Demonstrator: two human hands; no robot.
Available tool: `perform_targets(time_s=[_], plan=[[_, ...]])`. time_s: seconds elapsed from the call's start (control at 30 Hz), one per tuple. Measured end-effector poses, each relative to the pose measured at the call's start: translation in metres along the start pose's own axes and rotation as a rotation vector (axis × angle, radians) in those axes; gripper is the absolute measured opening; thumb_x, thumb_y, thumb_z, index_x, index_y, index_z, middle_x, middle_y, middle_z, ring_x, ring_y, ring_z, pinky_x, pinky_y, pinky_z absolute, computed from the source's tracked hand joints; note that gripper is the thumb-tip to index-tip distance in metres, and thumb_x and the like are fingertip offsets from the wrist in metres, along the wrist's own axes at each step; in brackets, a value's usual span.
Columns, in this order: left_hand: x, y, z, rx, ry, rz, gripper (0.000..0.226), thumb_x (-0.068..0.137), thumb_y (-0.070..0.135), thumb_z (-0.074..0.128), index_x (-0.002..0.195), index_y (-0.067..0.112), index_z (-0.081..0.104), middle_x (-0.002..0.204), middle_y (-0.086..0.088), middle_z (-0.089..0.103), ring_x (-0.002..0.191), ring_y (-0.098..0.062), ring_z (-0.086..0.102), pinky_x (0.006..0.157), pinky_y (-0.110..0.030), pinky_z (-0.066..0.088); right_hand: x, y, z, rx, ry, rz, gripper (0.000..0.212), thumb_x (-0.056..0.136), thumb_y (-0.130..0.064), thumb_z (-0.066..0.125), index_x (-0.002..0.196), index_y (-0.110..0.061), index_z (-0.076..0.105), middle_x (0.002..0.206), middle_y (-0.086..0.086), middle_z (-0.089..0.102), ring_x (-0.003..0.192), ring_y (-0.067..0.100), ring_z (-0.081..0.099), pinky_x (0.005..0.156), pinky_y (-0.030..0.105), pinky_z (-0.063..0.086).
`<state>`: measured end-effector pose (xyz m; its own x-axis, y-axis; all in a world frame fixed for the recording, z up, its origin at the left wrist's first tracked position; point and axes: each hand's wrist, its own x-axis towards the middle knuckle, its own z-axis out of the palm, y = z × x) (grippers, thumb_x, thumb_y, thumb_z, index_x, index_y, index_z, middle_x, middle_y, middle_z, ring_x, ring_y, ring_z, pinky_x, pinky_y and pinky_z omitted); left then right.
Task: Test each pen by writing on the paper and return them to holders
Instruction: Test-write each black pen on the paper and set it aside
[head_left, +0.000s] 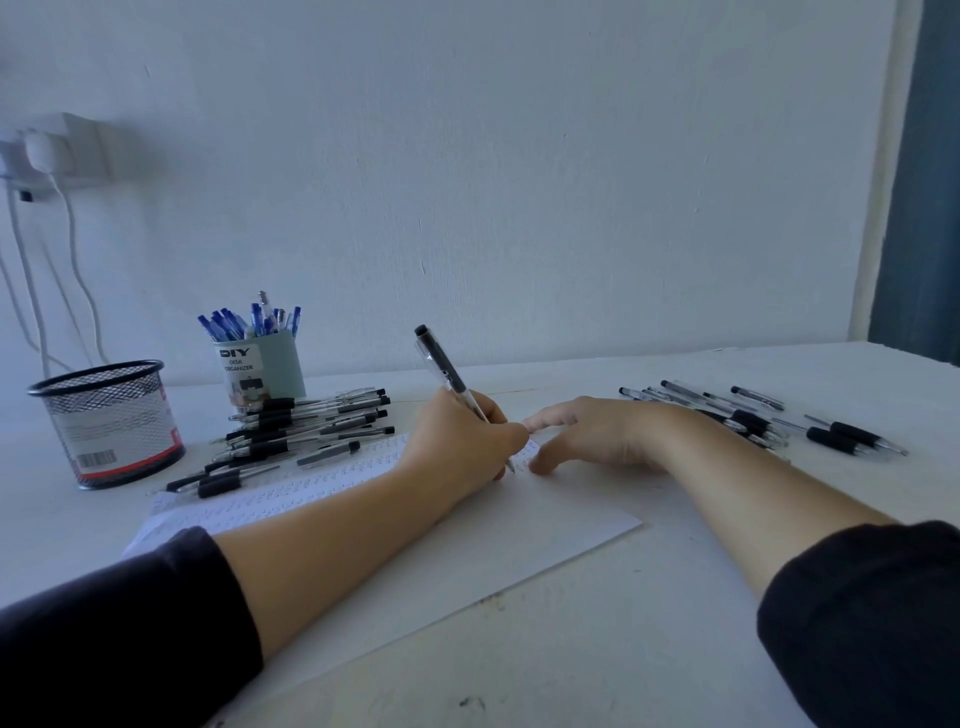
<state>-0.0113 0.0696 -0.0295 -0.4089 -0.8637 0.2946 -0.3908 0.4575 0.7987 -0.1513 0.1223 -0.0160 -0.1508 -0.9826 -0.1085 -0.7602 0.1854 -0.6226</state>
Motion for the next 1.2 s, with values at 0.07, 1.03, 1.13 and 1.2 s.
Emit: perform_targets(time_s=[0.07, 1.03, 1.13, 1.2], plan=[[0.0, 0.0, 0.0, 0.006, -0.002, 0.002, 0.021, 0.073, 0.009, 0.059, 0.052, 0.012, 0.056, 0.042, 0.0, 0.054, 0.033, -0.006, 0.038, 0.041, -0.014, 0.031, 0.0, 0.0, 0.0, 0.001, 0.001, 0.001, 0.043, 0.085, -0.028, 0.065, 0.125, -0.04, 0.056, 0.129, -0.01, 0.049, 0.114, 0.012, 0.046, 0.092, 0.026, 0.033], [0.002, 0.001, -0.003, -0.141, 0.012, -0.061, 0.023, 0.076, 0.003, 0.056, 0.053, 0.008, 0.053, 0.043, -0.006, 0.053, 0.031, -0.011, 0.032, 0.038, -0.015, 0.024, 0.0, 0.0, 0.0, -0.004, 0.0, 0.012, 0.045, 0.084, -0.028, 0.065, 0.127, -0.04, 0.055, 0.136, -0.009, 0.049, 0.118, 0.012, 0.046, 0.093, 0.025, 0.032], [0.007, 0.002, -0.014, -0.552, 0.057, -0.242, 0.026, 0.084, 0.012, 0.051, 0.058, 0.009, 0.048, 0.045, -0.009, 0.052, 0.036, -0.015, 0.031, 0.037, -0.017, 0.02, 0.0, 0.002, -0.001, -0.004, 0.015, 0.026, 0.049, 0.084, -0.03, 0.066, 0.129, -0.041, 0.052, 0.139, -0.009, 0.045, 0.128, 0.014, 0.041, 0.097, 0.027, 0.03], [0.01, 0.002, -0.022, -0.704, 0.051, -0.316, 0.033, 0.091, 0.026, 0.044, 0.062, 0.01, 0.05, 0.051, -0.009, 0.055, 0.043, -0.016, 0.038, 0.039, -0.02, 0.025, 0.004, 0.004, -0.001, 0.009, 0.018, 0.041, 0.047, 0.084, -0.03, 0.066, 0.128, -0.04, 0.053, 0.134, -0.009, 0.047, 0.128, 0.014, 0.041, 0.101, 0.028, 0.031]])
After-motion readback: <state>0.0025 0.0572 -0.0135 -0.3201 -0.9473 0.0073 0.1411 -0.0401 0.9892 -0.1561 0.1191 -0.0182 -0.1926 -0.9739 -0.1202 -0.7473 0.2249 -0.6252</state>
